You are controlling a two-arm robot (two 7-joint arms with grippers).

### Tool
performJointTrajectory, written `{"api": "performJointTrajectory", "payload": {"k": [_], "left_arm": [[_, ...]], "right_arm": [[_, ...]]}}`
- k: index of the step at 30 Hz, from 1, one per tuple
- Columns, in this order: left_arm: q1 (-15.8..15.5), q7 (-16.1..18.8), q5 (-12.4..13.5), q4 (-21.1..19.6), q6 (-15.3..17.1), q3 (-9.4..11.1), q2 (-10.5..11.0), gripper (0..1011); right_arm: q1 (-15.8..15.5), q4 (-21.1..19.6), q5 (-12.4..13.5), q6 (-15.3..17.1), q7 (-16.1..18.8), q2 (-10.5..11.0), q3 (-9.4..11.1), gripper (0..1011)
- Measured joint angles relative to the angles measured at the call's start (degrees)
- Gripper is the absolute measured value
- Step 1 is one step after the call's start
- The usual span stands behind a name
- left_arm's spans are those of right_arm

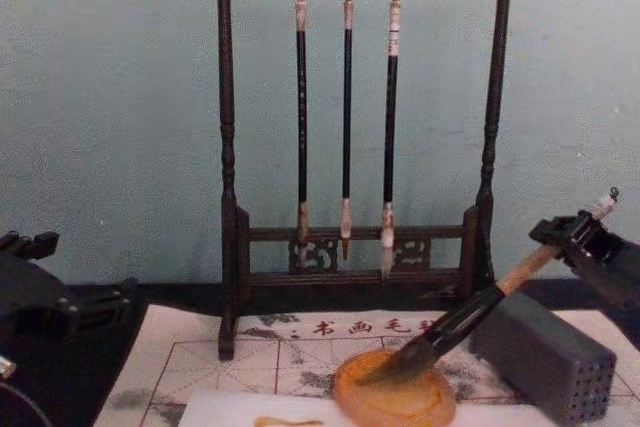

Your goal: Pick up the brush from the inkstone, write on the paper, then place the brush back to its original position.

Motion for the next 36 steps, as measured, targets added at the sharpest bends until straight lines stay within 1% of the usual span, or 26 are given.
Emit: {"api": "performJointTrajectory", "payload": {"k": [19, 21, 25, 26, 31, 34, 36], "left_arm": [[0.0, 0.0, 0.0, 0.0, 0.0, 0.0, 0.0, 1001], [0.0, 0.0, 0.0, 0.0, 0.0, 0.0, 0.0, 1001], [0.0, 0.0, 0.0, 0.0, 0.0, 0.0, 0.0, 1001], [0.0, 0.0, 0.0, 0.0, 0.0, 0.0, 0.0, 1001], [0.0, 0.0, 0.0, 0.0, 0.0, 0.0, 0.0, 1001], [0.0, 0.0, 0.0, 0.0, 0.0, 0.0, 0.0, 1001], [0.0, 0.0, 0.0, 0.0, 0.0, 0.0, 0.0, 1001]], "right_arm": [[0.0, 0.0, -0.2, 0.0, 0.1, 0.0, 0.0, 184], [0.0, 0.0, -0.2, 0.0, 0.2, 0.0, 0.0, 207], [0.0, 0.0, -0.2, 0.0, 0.2, 0.0, 0.0, 325], [0.0, 0.0, -0.2, 0.0, 0.2, 0.0, 0.0, 341], [0.0, -0.1, -0.3, 0.0, 0.2, 0.0, 0.0, 518], [0.0, -0.1, -0.3, 0.0, 0.2, 0.0, 0.0, 592], [0.0, -0.1, -0.3, 0.0, 0.2, 0.0, 0.0, 676]]}}
